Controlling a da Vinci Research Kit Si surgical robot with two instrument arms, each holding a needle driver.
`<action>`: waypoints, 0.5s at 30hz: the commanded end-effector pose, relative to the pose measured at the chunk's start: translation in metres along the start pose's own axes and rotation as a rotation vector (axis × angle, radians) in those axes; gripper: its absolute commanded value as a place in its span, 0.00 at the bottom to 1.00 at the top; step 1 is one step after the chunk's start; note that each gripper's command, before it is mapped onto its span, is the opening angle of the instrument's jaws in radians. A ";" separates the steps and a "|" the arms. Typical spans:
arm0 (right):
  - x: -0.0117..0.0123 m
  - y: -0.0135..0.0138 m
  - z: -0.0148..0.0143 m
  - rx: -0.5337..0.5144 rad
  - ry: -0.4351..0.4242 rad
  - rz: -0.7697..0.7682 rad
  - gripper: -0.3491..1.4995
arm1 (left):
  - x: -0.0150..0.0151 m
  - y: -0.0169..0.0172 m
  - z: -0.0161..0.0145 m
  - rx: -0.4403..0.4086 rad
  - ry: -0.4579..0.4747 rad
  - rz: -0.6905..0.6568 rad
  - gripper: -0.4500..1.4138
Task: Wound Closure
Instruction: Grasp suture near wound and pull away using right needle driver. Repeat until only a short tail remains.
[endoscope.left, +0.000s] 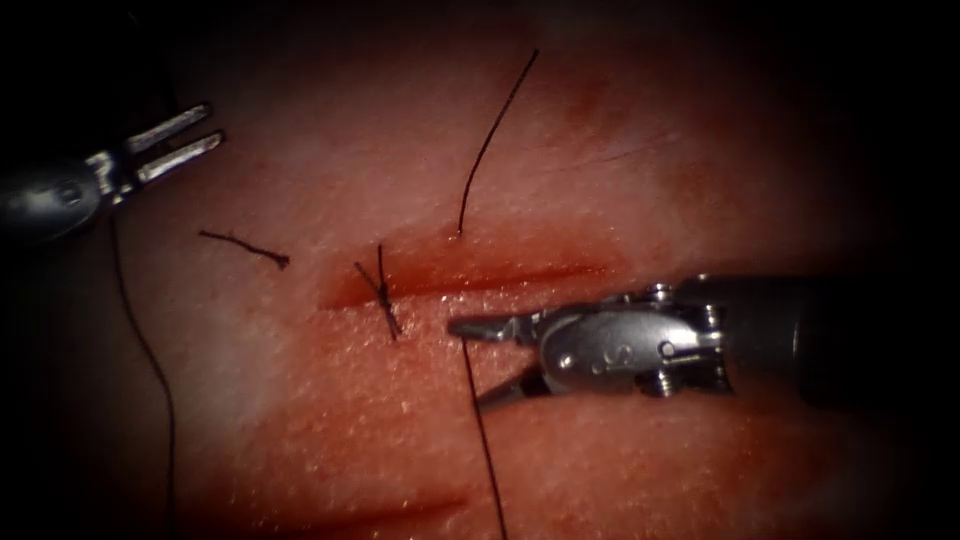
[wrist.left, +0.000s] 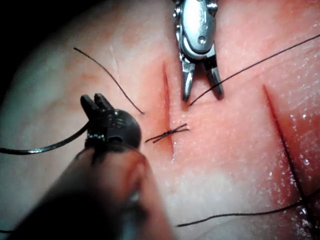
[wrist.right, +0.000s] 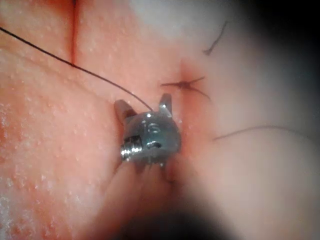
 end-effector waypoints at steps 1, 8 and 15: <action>0.0002 0.0003 0.0009 -0.002 0.003 0.000 0.62 | -0.0001 0.0000 0.0008 0.002 0.001 0.001 0.00; 0.0001 -0.0004 -0.0001 0.008 -0.064 0.111 0.00 | -0.0001 0.0000 0.0007 0.001 0.001 0.001 0.00; 0.0024 -0.0026 -0.0009 0.024 -0.087 0.114 0.00 | -0.0001 0.0000 0.0009 0.000 0.000 0.001 0.00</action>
